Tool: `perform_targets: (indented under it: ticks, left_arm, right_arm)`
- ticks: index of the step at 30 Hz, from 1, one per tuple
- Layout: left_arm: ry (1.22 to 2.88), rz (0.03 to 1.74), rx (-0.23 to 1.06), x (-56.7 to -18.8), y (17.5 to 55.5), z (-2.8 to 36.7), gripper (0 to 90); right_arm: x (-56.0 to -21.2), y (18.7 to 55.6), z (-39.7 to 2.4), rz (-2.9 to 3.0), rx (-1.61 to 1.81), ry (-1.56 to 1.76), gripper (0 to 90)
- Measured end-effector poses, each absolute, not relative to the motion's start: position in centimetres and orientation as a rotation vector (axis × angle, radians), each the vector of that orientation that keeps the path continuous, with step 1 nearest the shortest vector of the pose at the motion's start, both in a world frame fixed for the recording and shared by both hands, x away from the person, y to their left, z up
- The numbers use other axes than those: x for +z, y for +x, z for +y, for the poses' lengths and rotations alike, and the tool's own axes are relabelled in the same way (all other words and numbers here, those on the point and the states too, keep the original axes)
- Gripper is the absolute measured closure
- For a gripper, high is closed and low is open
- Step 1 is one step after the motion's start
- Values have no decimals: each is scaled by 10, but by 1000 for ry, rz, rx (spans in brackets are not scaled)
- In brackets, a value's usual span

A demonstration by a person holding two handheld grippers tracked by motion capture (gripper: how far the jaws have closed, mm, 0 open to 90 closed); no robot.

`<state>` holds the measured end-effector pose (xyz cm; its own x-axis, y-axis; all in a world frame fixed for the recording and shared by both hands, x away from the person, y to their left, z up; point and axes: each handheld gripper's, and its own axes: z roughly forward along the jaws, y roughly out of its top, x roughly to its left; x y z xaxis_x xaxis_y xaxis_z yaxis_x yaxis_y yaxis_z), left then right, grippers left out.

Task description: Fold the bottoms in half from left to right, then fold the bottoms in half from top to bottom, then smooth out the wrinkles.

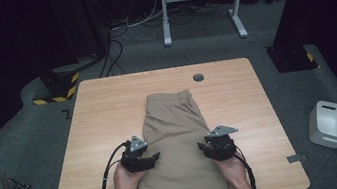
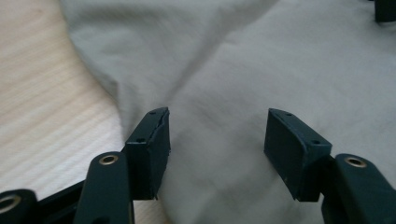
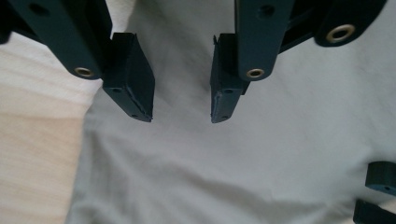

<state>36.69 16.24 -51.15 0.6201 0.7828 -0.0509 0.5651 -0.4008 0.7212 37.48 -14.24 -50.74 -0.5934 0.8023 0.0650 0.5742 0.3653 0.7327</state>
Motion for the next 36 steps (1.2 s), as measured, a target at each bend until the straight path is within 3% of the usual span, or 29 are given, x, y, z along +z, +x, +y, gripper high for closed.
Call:
perform_targets:
  ticks: [20, 25, 36]
  left_arm:
    - [2074, 1157, 476, -519, 407, 162, 411]
    - [2079, 1129, 445, -508, 393, 162, 357]
    - [2151, 1090, 416, -517, 365, 157, 359]
  right_arm:
    - [-518, 406, -136, 2285, 968, 1235, 555]
    - [-509, 394, -142, 2270, 1022, 1233, 532]
    - [-511, 363, -145, 2350, 996, 1179, 521]
